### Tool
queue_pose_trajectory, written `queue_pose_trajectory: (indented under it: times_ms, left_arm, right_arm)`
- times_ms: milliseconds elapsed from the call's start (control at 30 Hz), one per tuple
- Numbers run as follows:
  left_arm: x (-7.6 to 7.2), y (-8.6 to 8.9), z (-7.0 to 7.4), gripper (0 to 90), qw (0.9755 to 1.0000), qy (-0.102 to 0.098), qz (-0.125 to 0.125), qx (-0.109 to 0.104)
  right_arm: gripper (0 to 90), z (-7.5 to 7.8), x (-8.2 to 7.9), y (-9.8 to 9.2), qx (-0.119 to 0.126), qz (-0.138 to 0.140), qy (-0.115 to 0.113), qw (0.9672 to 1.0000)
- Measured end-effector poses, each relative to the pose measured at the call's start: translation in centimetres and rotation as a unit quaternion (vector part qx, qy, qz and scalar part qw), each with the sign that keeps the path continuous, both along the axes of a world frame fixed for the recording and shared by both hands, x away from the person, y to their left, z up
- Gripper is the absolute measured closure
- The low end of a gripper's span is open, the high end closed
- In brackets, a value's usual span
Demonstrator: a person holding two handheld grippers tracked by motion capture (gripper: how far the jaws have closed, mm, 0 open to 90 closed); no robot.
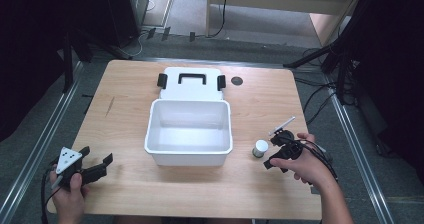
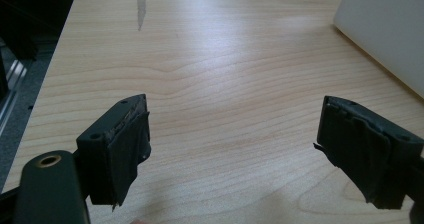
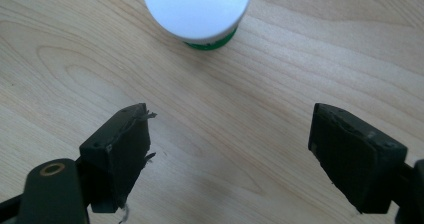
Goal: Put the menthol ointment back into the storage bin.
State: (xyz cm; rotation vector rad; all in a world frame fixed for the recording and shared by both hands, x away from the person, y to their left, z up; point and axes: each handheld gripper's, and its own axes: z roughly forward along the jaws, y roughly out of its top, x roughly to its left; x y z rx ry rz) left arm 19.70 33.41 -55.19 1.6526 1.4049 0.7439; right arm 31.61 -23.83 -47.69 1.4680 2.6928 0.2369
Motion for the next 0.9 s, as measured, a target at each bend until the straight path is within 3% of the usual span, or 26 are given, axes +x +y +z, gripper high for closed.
queue_pose_trajectory:
  times_ms: [400, 700, 900]
  left_arm:
    - [0.0, 0.0, 0.0, 14.9, 1.0, -0.001, 0.001, -0.001]
    - [0.0, 0.0, 0.0, 14.9, 1.0, 0.001, 0.0, -0.001]
    - [0.0, 0.0, 0.0, 14.8, 1.0, 0.0, 0.0, -0.001]
  right_arm:
    - [17.8, 0.7, 1.1, 2.4, -0.011, 0.021, 0.007, 0.9997]
    - [22.6, 0.1, 2.6, 3.8, -0.021, 0.004, 0.007, 0.9997]
    - [31.1, -0.1, 3.7, 4.3, -0.016, -0.014, 0.005, 0.9998]
